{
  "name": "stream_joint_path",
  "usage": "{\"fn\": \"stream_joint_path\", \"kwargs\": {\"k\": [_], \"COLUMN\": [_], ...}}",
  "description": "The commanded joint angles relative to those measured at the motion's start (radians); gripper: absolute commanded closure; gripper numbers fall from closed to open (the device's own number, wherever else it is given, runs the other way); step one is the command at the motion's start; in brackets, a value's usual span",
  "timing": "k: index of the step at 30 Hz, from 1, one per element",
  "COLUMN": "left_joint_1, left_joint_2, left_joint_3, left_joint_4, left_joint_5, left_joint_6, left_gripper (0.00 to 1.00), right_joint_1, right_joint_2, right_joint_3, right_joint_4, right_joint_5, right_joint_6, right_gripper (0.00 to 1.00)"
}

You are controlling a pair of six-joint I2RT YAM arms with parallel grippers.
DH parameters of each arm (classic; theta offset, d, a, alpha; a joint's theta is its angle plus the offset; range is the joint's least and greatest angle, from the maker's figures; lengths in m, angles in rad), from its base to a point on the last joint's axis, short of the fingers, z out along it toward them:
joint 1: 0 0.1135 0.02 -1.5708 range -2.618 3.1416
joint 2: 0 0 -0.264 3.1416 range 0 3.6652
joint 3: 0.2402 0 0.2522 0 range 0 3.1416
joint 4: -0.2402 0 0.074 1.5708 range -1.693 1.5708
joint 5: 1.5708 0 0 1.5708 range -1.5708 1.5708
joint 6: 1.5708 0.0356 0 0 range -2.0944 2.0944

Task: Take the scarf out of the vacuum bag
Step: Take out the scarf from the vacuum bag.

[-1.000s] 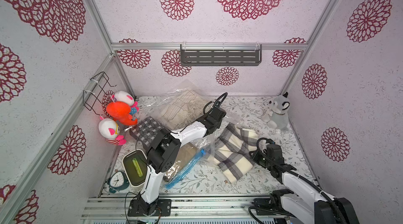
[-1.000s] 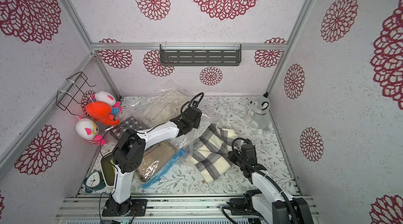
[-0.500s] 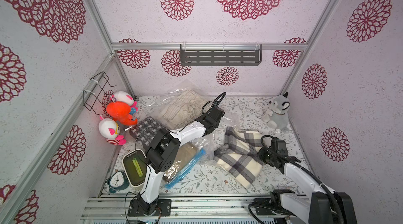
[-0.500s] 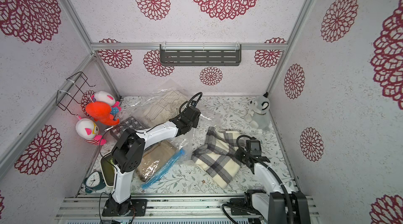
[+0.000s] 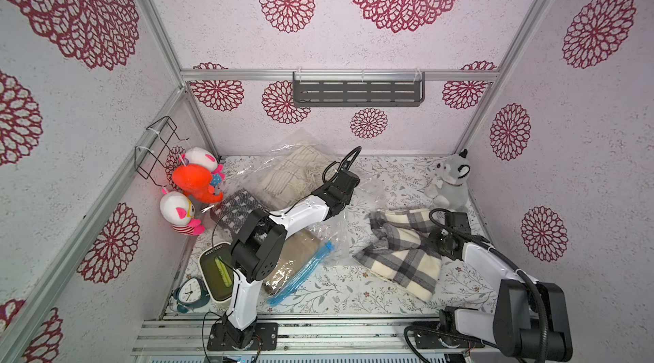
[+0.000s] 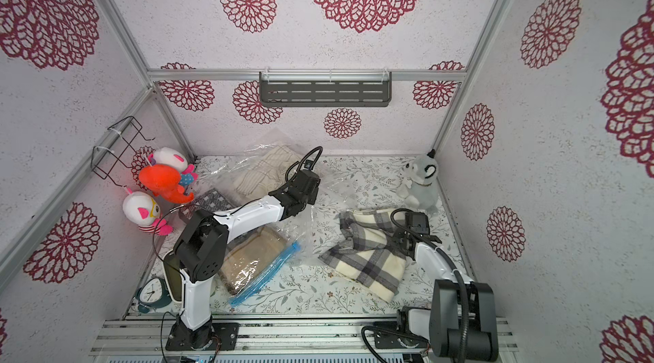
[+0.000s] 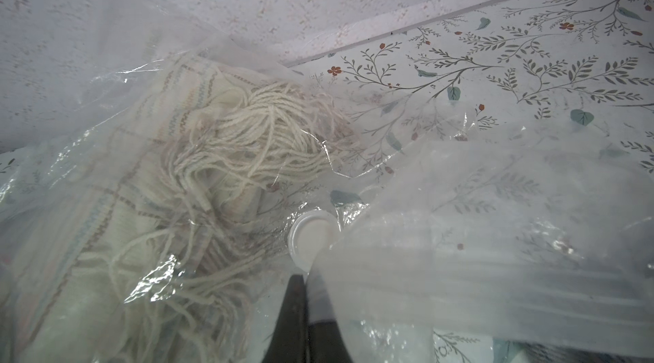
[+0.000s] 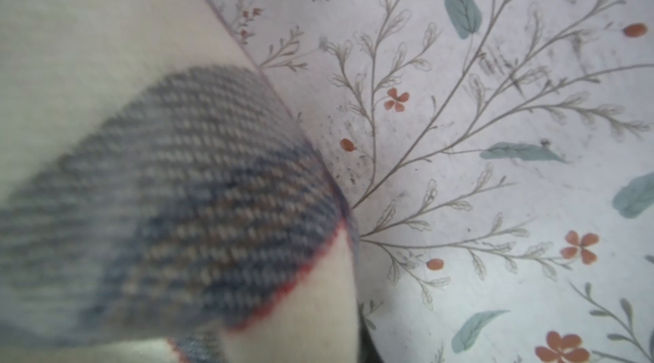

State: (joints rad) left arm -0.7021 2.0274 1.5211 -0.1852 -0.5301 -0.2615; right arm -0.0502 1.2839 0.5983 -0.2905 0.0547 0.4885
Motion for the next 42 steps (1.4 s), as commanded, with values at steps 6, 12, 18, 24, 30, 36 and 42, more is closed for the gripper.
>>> {"fn": "stream_joint_path", "kwargs": {"k": [6,12,18,24,30,36,42], "left_joint_1": [0.031,0.066,0.082,0.134,0.154,0.101,0.098], "left_joint_2": [-0.050,-0.127,-0.128,-0.201,-0.230,-0.172,-0.159], "left_joint_3": [-0.011,-0.071,-0.079,-0.170,-0.196,-0.150,-0.140], "left_joint_4": [0.027,0.043,0.057,0.075,0.101,0.075,0.072], "left_joint_5": [-0.077,-0.082,-0.043,-0.045,0.055,0.053,0.069], "left_joint_6": [0.007,0.013,0.029,0.019,0.023,0.032,0.025], "left_gripper": [1.00,1.00,1.00,1.00,1.00,1.00,1.00], "right_joint_1": [-0.026,-0.059,-0.059,-0.030,0.070,0.118,0.144], "right_joint_2": [0.083,0.070,0.114,0.197,0.216,0.295,0.081], "right_joint_3": [0.110,0.173,0.166,0.237,0.270,0.403,0.288], "right_joint_4": [0.002,-0.058,-0.004,-0.041,0.098,-0.029,-0.043], "right_joint_5": [0.204,0.257,0.178,0.249,0.147,0.183,0.244], "right_joint_6": [-0.021,-0.043,-0.060,-0.055,-0.081,-0.042,-0.028], "right_gripper": [1.00,1.00,1.00,1.00,0.85,0.55,0.27]}}
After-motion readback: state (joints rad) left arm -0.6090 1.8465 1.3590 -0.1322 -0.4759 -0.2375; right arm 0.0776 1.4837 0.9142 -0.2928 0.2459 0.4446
